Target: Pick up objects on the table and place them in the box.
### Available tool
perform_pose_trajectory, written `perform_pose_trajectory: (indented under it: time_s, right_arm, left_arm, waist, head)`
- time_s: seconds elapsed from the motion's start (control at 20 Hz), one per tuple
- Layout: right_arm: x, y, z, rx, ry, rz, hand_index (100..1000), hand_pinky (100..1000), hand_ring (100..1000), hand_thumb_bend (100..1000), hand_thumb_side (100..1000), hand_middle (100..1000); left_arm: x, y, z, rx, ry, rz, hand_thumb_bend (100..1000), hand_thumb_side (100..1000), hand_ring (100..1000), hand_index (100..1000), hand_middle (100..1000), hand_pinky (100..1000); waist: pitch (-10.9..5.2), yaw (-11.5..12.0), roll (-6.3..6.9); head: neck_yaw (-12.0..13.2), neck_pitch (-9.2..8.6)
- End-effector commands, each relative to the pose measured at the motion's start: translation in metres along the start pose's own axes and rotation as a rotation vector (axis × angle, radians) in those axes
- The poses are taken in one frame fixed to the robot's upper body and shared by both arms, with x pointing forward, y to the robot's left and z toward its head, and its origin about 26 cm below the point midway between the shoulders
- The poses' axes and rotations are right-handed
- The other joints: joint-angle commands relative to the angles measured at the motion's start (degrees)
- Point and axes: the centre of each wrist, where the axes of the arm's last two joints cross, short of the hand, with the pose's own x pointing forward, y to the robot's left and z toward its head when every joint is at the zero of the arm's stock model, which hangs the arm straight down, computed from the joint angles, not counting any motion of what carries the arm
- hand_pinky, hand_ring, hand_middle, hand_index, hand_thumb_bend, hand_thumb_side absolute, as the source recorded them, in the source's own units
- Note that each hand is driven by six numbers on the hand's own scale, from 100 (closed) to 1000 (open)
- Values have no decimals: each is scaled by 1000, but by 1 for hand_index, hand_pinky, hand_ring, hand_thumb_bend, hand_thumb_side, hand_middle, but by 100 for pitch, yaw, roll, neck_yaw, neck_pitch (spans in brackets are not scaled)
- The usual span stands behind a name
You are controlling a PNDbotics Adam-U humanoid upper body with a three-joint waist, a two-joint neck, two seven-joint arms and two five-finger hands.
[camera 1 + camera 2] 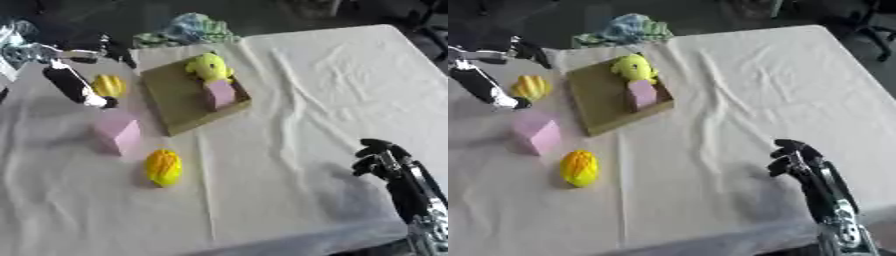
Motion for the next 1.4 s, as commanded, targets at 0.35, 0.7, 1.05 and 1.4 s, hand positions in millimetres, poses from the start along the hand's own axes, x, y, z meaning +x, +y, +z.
perform_pose_trajectory:
  time_s: [0.35,0.7,1.05,1.4]
  right_arm:
    - [7,-7,-2,2,-21,33,743,513,529,100,715,557]
    - [8,-10,-3,-1,-21,43,743,514,529,100,725,557]
    - [8,-10,-3,3,-21,48,743,514,529,100,723,557]
    - [7,-9,-2,6,-17,43,743,514,529,100,728,557]
  left_arm:
    - [-7,-6,10,-271,-109,-193,582,673,831,917,846,855]
    - [-10,-31,32,-346,-101,-215,602,528,847,919,856,865]
    - [-6,-33,36,-274,-91,-200,562,421,845,920,855,863]
    - [-1,-24,16,-177,-105,-207,526,401,853,926,863,873]
  waist:
    - [-21,-9,90]
    - [2,17,142]
    - [-3,31,159]
    - [-16,21,130]
  head:
    - [-21,-20]
    - [-56,-20]
    - [-66,-20]
    - [-63,-20]
